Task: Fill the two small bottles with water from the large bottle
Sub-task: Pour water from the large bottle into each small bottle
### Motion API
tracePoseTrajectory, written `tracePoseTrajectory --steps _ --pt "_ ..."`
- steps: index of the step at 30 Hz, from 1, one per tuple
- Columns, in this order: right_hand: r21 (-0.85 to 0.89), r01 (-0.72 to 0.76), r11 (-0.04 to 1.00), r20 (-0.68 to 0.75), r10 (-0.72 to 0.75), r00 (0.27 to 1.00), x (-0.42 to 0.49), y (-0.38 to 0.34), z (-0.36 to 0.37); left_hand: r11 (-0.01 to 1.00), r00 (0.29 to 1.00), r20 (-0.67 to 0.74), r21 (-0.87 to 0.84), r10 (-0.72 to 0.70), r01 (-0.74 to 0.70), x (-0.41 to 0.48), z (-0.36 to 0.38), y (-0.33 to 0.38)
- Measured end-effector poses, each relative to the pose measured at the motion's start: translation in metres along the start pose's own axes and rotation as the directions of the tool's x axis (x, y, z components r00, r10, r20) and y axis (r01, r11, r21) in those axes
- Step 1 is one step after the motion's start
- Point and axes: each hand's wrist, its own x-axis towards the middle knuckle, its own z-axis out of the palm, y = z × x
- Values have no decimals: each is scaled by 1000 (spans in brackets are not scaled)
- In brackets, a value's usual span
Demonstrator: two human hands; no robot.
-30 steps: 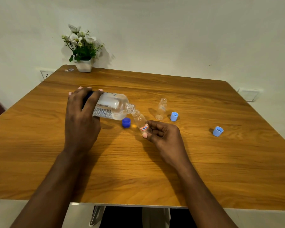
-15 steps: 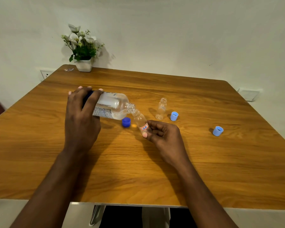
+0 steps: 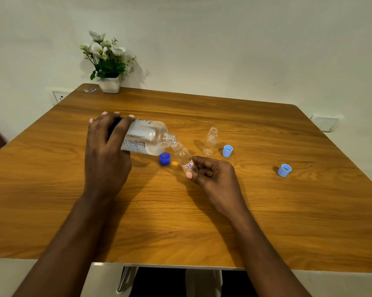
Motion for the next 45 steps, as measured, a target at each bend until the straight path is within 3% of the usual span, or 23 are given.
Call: tracePoseTrajectory --steps 45 --pt "22 9 1000 19 -9 1000 -1 -3 0 1000 1000 -13 6 3 -2 0 1 -1"
